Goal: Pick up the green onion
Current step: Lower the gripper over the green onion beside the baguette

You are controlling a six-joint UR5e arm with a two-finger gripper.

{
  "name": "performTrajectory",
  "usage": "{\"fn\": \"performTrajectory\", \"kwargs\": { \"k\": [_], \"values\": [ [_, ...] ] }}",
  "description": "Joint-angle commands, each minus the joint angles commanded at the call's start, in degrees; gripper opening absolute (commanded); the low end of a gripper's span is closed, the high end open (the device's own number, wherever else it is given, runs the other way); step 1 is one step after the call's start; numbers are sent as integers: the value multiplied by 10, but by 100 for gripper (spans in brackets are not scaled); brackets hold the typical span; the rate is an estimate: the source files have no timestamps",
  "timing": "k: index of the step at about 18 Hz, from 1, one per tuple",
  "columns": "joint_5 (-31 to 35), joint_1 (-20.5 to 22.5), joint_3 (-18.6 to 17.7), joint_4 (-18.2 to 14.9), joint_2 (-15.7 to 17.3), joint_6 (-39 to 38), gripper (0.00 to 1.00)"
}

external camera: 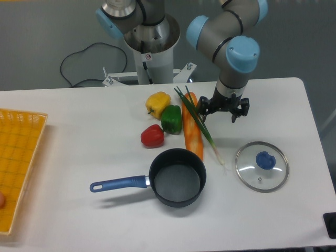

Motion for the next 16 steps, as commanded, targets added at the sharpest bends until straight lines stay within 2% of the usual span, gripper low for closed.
{"fn": "performTrajectory", "kwargs": {
  "k": [3,4,10,16],
  "values": [
    [1,-9,-20,38,-4,-2,100],
    [2,-11,-23,40,-9,-3,100],
    [26,-40,-27,40,-11,-3,100],
    [43,-43,-37,40,-11,8,96]
  ]
}}
